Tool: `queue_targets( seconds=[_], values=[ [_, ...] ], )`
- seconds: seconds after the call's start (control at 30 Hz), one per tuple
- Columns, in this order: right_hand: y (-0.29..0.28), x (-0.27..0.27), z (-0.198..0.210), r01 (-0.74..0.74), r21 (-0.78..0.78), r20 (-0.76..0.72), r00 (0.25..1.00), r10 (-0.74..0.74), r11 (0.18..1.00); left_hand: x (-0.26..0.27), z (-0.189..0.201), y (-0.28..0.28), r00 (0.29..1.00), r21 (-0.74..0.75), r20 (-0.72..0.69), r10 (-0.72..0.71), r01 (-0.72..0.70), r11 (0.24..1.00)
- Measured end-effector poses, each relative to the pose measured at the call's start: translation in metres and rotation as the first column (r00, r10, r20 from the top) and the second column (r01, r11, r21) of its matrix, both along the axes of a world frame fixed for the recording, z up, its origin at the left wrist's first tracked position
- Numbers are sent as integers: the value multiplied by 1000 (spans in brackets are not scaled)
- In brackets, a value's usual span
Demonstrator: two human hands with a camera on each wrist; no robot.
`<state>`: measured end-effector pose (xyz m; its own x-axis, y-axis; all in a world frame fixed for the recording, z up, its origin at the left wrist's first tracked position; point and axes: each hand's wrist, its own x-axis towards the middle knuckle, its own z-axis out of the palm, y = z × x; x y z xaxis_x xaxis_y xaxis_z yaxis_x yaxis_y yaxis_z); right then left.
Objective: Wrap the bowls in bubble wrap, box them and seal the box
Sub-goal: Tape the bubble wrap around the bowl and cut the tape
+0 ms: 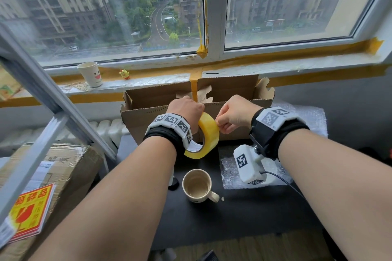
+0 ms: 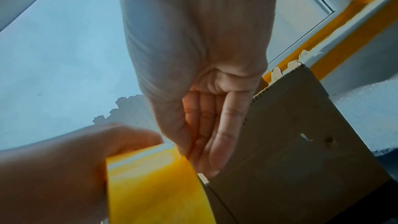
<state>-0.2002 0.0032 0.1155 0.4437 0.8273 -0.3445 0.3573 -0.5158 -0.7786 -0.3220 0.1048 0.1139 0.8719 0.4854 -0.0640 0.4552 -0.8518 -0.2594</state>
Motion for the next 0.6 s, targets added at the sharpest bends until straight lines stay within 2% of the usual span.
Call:
queue_targets(
  seconds=[0.27,0.43,0.5,0.6],
  values=[
    [4,-10,5,-25,2,225,974,24,1000,-8,1,-3,996,-8,77,39,-39,999],
    [6,-16,0,-23,43,300,954,9,999,-14,1,-1,993,-21,109,45,-43,999],
    [6,-16,-1,-18,57,284,959,1,998,-17,0,0,992,-25,117,44,-41,999],
    [3,-15,0,-79,49,122,990,73,996,-23,-2,3,996,-13,84,37,-36,999]
  ],
)
